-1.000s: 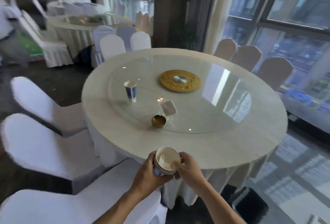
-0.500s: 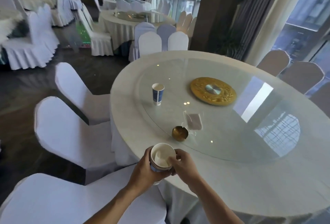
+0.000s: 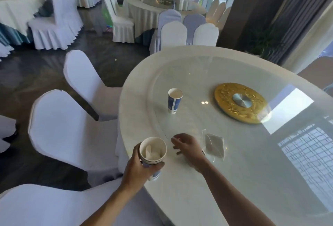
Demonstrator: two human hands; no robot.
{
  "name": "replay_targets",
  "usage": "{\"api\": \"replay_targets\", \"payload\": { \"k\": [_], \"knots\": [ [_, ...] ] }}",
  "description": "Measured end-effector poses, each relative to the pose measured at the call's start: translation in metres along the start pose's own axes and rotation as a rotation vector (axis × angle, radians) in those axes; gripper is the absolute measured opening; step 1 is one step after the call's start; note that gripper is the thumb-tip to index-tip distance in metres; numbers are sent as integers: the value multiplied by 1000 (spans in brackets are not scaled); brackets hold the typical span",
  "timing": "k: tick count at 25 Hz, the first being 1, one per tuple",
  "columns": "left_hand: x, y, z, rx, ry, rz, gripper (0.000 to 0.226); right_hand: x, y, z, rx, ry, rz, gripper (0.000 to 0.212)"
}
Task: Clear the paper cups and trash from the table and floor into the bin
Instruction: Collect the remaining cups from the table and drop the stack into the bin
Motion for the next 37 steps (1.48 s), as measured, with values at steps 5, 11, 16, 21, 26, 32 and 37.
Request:
{"api": "replay_targets", "payload": {
  "k": [5,11,16,21,26,32,37],
  "knots": [
    [-12,-39,11,125,-7,-50,86,-4,-128,-32,135,33,21,69],
    [-16,-81,37,213,24,-93,82,2,-273,-23,184,147,1,95],
    [-36,-87,46,209,8,-148,72,30,-325,0,208,56,-9,92],
    [-32,-92,38,217,-8,-162,69,28,-340,3,211,-40,-18,66],
    [21,-108,21,256,54,-98,73,16,-293,20,-8,-143,-78,36],
    [119,-104,-19,295,141,100,81,16,-158,28,-128,20,-114,62],
    [173,-83,-24,178,220,203,72,19,-64,23,-142,64,-95,58]
  ]
}}
Point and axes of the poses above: each hand's wrist, its own y-axis away from the middle knuckle, its own z-axis out of the palm, x = y × z, the point moved 10 cm from there along -y, towards the middle knuckle, and after that the axes turned 7 degrees about y, right-handed, at the moved point
